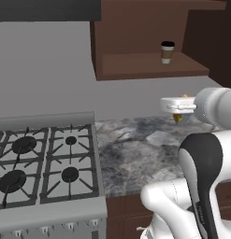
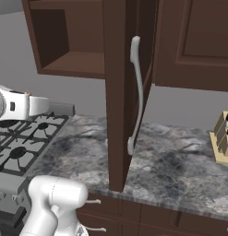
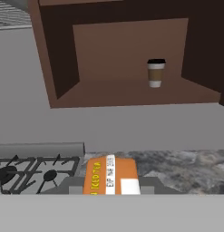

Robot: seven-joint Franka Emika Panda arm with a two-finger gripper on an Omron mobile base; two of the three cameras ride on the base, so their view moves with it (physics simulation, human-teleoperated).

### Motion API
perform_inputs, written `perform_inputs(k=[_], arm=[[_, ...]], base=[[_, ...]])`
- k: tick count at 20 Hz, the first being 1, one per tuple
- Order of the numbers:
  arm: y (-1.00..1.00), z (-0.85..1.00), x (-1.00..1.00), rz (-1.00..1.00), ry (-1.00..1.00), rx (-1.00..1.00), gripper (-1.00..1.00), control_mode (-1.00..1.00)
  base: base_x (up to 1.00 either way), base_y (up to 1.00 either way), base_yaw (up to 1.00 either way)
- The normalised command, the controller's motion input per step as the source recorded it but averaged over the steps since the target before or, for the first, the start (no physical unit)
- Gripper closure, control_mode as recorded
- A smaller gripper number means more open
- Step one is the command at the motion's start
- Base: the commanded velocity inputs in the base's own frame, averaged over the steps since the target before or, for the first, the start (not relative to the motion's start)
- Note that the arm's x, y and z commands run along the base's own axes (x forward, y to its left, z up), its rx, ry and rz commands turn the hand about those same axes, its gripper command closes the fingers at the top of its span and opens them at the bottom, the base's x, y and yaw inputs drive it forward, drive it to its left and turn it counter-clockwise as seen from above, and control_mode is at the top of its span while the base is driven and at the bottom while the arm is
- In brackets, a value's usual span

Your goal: Sort all alcoholic drinks to one cabinet, and non-alcoholic drinks to the other.

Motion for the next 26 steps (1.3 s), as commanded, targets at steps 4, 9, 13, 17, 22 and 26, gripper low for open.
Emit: perform_inputs(k=[4,9,13,17,22,26], arm=[[0.0,0.15,-0.07,0.0,0.0,0.0,1.0,-1.0],[-0.02,0.21,-0.06,0.0,0.0,0.0,1.0,-1.0],[-0.02,0.19,-0.04,0.0,0.0,-0.02,1.0,-1.0],[-0.07,0.2,0.0,0.0,0.0,-0.03,1.0,-1.0],[-0.06,0.18,0.0,0.0,-0.01,-0.03,1.0,-1.0],[-0.04,0.11,0.0,0.0,-0.05,-0.03,1.0,-1.0]], base=[[0.0,0.0,0.0],[0.0,0.0,0.0],[0.0,0.0,0.0],[0.0,0.0,0.0],[0.0,0.0,0.0],[0.0,0.0,0.0]])
